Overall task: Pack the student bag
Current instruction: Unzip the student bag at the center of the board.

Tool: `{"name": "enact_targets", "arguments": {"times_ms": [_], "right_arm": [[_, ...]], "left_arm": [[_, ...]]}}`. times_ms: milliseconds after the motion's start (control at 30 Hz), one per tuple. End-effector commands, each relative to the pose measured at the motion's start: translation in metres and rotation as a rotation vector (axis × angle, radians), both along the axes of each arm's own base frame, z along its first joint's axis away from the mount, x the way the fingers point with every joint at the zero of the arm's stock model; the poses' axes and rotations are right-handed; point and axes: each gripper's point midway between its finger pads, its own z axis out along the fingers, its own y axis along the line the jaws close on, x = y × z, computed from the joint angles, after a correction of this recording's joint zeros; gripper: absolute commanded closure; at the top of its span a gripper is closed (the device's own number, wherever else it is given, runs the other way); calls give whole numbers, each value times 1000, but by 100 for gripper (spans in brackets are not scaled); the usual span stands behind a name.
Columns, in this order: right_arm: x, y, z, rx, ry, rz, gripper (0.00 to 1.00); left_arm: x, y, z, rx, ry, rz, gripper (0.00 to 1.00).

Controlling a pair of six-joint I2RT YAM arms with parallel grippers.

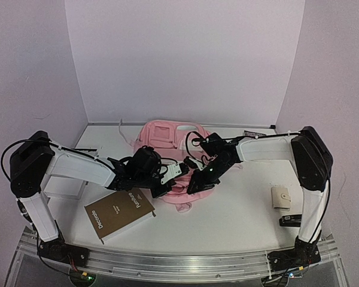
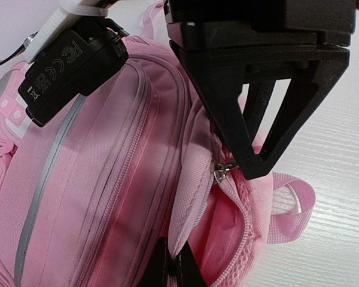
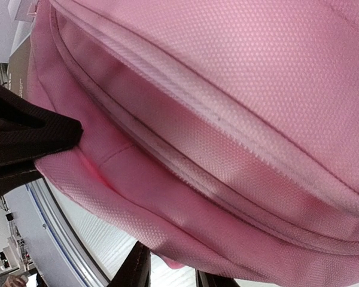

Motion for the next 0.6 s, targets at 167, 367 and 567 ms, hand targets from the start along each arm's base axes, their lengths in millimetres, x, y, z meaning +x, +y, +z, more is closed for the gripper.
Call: {"name": "enact_targets", "arguments": {"times_ms": [167, 367, 567], "right_arm": [[23, -37, -22, -170, -218, -71, 91], [24, -38, -4, -145, -260, -58, 100], [31, -60, 11, -135, -275, -100, 100]], "left_arm": [[6, -7, 23, -79, -26, 19, 100], [5, -3, 19, -58, -24, 20, 100], [7, 16, 16, -11, -49, 54, 100]]}}
